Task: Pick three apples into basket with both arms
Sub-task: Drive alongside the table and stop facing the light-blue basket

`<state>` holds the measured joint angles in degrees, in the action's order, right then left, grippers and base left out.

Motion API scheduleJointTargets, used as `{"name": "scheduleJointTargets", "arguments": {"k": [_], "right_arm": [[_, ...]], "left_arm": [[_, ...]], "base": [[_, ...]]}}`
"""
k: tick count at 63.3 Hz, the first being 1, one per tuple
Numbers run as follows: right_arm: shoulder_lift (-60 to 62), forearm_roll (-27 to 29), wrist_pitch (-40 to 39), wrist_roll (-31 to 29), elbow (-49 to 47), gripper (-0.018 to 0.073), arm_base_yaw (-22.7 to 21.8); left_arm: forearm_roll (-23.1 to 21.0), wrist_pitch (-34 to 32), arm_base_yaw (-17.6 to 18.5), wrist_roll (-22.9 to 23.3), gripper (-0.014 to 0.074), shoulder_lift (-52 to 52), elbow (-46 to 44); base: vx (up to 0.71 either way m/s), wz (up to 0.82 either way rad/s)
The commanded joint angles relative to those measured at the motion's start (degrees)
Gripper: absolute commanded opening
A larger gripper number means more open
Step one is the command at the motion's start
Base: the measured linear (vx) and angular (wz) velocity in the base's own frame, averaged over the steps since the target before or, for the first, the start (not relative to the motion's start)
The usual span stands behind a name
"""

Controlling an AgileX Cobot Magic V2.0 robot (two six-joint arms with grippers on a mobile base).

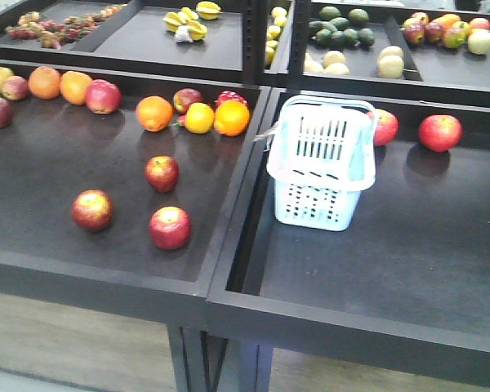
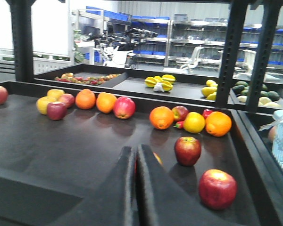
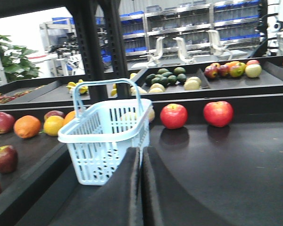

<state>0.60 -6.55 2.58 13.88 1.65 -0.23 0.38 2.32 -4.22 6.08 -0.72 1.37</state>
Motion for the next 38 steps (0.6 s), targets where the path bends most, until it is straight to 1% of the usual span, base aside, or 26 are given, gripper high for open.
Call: {"name": "scheduleJointTargets", "arguments": {"k": [1, 38], "right_arm": [[0.65, -0.61, -4.16, -0.30, 0.78, -0.0001, -0.30], [0.65, -0.61, -4.22, -0.30, 0.78, -0.0001, -0.30]], "left_arm": [[-0.38, -4.59, 0.26, 0.12, -0.0006, -0.82, 1.36], [-0.38, -4.59, 0.26, 0.12, -0.0006, -0.82, 1.36]], "base": [[0.04, -0.18], [0.06, -0.16]]}}
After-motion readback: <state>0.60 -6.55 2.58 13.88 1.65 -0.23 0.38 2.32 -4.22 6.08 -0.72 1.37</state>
